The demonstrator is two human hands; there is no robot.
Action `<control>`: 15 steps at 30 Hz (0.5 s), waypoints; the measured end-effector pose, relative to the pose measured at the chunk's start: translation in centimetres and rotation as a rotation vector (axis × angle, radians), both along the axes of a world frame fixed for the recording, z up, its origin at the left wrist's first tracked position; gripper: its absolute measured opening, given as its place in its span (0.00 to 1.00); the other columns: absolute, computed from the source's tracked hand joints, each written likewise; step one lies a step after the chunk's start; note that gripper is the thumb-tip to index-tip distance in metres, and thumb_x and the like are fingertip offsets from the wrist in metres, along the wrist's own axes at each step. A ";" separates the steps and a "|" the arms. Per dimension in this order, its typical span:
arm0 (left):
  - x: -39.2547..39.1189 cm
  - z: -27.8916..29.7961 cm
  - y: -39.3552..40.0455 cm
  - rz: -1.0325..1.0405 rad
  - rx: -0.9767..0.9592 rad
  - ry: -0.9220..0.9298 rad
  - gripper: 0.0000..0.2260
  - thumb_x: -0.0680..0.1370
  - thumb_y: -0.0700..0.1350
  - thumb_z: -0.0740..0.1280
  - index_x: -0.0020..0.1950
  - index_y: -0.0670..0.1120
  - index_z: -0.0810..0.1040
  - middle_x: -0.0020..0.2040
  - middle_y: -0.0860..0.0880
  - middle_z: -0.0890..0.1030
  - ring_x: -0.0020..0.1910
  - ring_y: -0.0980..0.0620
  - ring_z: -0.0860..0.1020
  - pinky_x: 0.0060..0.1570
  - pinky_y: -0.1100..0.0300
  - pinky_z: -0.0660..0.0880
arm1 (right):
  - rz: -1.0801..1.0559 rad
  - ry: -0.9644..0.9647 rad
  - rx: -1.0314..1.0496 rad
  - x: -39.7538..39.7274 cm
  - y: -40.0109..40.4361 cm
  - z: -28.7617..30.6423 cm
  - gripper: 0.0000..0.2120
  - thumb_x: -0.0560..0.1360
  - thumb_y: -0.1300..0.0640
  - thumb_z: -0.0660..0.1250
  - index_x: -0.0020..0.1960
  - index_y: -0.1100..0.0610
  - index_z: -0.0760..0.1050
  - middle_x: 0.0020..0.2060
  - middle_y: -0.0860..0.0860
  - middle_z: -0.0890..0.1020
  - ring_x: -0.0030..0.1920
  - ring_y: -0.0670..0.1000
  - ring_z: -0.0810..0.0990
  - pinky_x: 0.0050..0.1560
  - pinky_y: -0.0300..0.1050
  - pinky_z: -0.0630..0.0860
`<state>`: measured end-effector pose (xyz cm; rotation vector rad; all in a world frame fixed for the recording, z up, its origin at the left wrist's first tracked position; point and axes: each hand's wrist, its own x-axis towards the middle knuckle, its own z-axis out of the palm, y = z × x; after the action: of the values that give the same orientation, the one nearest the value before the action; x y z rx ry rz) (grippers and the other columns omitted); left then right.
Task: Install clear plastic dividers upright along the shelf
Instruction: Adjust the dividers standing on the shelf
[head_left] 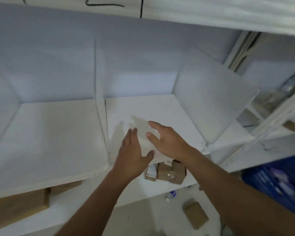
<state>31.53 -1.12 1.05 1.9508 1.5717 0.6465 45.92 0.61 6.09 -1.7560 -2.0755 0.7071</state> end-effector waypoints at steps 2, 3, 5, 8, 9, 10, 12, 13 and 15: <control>2.6 -0.1 0.5 0.000 -0.009 -0.007 0.43 0.74 0.59 0.65 0.77 0.46 0.40 0.79 0.45 0.45 0.78 0.46 0.47 0.75 0.50 0.52 | -0.051 -0.020 0.026 2.9 0.0 0.1 0.26 0.81 0.46 0.56 0.76 0.52 0.60 0.71 0.52 0.71 0.70 0.53 0.69 0.71 0.49 0.64; 4.0 -0.3 0.6 -0.009 -0.009 -0.003 0.44 0.74 0.59 0.66 0.77 0.46 0.39 0.79 0.45 0.44 0.78 0.46 0.47 0.75 0.49 0.51 | -0.061 -0.026 0.041 4.4 0.1 0.0 0.26 0.81 0.46 0.56 0.76 0.53 0.59 0.72 0.51 0.70 0.72 0.53 0.67 0.73 0.48 0.61; 7.3 -0.6 0.9 -0.017 -0.017 -0.017 0.46 0.74 0.59 0.66 0.76 0.46 0.37 0.79 0.45 0.42 0.78 0.47 0.45 0.76 0.49 0.50 | -0.065 -0.021 0.080 7.2 0.3 0.0 0.25 0.81 0.47 0.55 0.76 0.53 0.59 0.73 0.51 0.69 0.73 0.53 0.65 0.73 0.45 0.56; 12.6 -1.2 1.2 0.005 -0.030 -0.044 0.48 0.73 0.59 0.67 0.76 0.46 0.36 0.79 0.46 0.41 0.78 0.47 0.44 0.76 0.49 0.50 | -0.070 0.054 0.088 11.9 0.9 -0.1 0.23 0.81 0.48 0.56 0.74 0.53 0.65 0.70 0.49 0.72 0.69 0.49 0.70 0.70 0.42 0.62; 14.5 -1.5 1.5 0.006 -0.021 -0.039 0.48 0.72 0.59 0.68 0.76 0.47 0.36 0.79 0.46 0.41 0.78 0.47 0.44 0.76 0.49 0.49 | -0.066 0.099 0.056 13.6 1.0 -0.1 0.20 0.81 0.48 0.57 0.70 0.53 0.70 0.67 0.49 0.76 0.65 0.47 0.74 0.68 0.42 0.67; 16.5 -1.7 1.8 0.009 -0.012 -0.027 0.48 0.72 0.60 0.68 0.76 0.47 0.36 0.79 0.46 0.41 0.78 0.47 0.44 0.75 0.49 0.49 | -0.056 0.135 -0.003 15.3 1.1 -0.2 0.17 0.80 0.48 0.58 0.64 0.53 0.76 0.60 0.48 0.81 0.58 0.46 0.79 0.64 0.44 0.72; 20.5 -2.1 2.2 0.027 -0.035 0.003 0.49 0.72 0.60 0.68 0.76 0.46 0.36 0.79 0.45 0.42 0.78 0.47 0.44 0.75 0.49 0.49 | -0.030 0.161 -0.120 19.0 1.0 -0.4 0.17 0.79 0.48 0.59 0.48 0.59 0.81 0.44 0.51 0.85 0.43 0.48 0.83 0.55 0.52 0.79; 22.4 -2.2 2.2 0.034 -0.063 0.019 0.50 0.71 0.60 0.69 0.76 0.47 0.36 0.79 0.45 0.41 0.78 0.47 0.44 0.75 0.49 0.49 | -0.024 0.152 -0.161 20.9 0.9 -0.5 0.20 0.79 0.47 0.59 0.43 0.60 0.82 0.39 0.51 0.85 0.39 0.49 0.84 0.52 0.53 0.80; 25.6 -2.5 2.2 0.018 -0.105 0.061 0.51 0.70 0.59 0.71 0.76 0.47 0.36 0.79 0.45 0.42 0.78 0.48 0.44 0.75 0.49 0.50 | -0.052 0.097 -0.218 24.7 0.6 -0.1 0.25 0.78 0.42 0.60 0.37 0.60 0.83 0.33 0.50 0.85 0.35 0.49 0.84 0.49 0.48 0.81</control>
<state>57.14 1.07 -1.47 1.8976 1.6275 0.5059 70.65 1.25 5.97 -1.8402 -1.9435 1.0154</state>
